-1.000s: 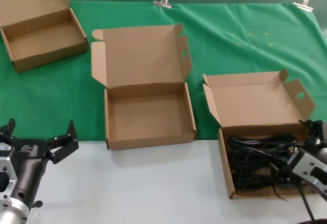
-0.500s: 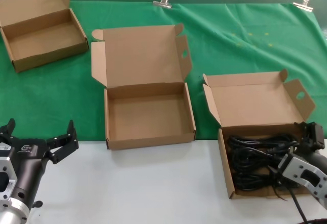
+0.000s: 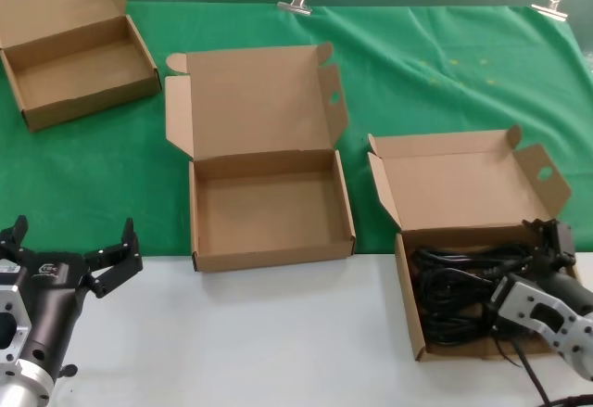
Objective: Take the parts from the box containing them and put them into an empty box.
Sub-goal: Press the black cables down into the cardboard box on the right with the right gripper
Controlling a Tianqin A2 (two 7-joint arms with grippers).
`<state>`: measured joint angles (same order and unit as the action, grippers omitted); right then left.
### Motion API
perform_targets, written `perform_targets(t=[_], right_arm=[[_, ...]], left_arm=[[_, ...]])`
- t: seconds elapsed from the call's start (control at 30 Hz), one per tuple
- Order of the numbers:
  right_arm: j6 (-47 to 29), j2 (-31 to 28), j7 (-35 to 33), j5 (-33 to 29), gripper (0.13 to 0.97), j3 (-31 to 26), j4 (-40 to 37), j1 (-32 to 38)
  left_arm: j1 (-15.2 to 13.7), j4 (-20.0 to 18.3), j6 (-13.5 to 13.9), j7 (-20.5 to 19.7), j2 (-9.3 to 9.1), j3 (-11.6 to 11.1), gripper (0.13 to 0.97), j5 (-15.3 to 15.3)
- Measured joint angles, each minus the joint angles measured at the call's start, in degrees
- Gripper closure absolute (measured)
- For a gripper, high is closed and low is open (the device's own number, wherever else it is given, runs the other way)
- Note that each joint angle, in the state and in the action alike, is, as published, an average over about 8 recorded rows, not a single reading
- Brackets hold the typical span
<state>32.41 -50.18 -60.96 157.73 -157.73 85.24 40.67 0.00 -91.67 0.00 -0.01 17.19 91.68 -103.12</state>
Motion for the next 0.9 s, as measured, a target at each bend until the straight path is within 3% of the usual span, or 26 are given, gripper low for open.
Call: perform_targets(t=[0.23,0.53,0.9], right_arm=[[-1.3,1.9,-0.4,0.0,0.173,0.0,-2.4,0.1],[-3.0,3.5,-0.3,0.0,0.282,0.0,-5.1,0.4],[-3.6,3.8,0.3,0.0,0.509,0.0,-5.8,0.1]], left_arm=[[0.0,0.0,0.0,0.0,0.0,0.0,0.132,0.0],[0.0,0.0,0.0,0.0,0.0,0.0,0.132,0.0],[0.0,0.0,0.0,0.0,0.0,0.0,0.132,0.0]])
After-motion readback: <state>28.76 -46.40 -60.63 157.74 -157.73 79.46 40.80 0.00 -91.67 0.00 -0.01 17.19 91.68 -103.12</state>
